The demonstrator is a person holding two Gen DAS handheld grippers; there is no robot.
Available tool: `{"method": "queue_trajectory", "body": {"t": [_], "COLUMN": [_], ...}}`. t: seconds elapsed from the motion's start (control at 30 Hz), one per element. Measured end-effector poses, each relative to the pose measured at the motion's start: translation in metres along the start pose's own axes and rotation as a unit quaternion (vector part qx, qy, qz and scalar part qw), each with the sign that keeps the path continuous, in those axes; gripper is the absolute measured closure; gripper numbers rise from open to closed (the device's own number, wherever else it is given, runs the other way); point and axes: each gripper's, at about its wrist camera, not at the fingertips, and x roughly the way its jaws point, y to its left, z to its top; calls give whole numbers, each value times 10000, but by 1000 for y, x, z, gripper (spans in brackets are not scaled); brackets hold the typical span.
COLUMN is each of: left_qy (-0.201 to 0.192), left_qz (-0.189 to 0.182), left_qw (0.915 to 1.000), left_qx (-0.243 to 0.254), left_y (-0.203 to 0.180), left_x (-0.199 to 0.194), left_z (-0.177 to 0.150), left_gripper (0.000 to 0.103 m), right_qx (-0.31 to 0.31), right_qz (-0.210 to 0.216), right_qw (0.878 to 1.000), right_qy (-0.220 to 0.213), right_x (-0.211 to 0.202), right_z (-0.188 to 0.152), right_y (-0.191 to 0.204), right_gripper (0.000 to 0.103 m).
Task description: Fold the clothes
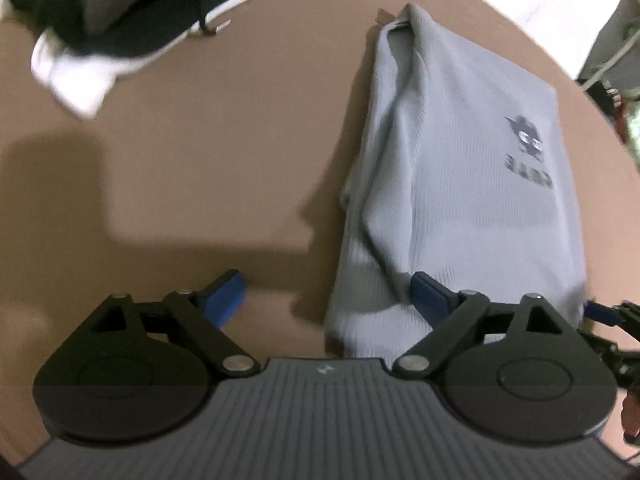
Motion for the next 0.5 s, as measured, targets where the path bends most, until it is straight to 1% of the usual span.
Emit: {"method": "queue_trajectory", "body": {"t": [0.03,0.07,0.13,0.2,0.27,0.37,0.43,0.47,0.5], "left_qy": [-10,-18,-21,24,74,116,145,179,228], "left_qz": [-74,-187,-570,-1032,-1490,-1798,-1953,-2067,-2198], "left_qw": [10000,9998,9970,9890,9757,9638,9605,9584,9555], "left_qx": [16,-72,-519,-1062,-1603,-1963,-1976,-1961,-1952], "left_y": [3,8,23,38,54,59,56,52,48], "left_x": [-3,-6,-10,-8,-5,-2,1,5,10], "left_z": [-3,-5,-5,-4,-4,-6,-6,-4,-3], "left_gripper": [11,11,8,8,8,7,6,6,7], "right_qx": [258,497,962,1484,1923,2181,2284,2311,2342], "right_qz": [257,431,749,1255,1669,1889,2005,2047,2085], "right_qw": [9993,9978,9925,9809,9670,9574,9526,9511,9495], "right_qy": [100,112,45,-14,69,136,145,107,63], "right_x": [-5,-10,-17,-17,-7,11,22,25,27], "right_z": [-2,-4,-10,-18,-28,-36,-39,-37,-34], "right_y": [-8,-15,-27,-36,-40,-31,-24,-20,-17], "right_gripper": [43,43,42,35,32,31,26,19,16]}}
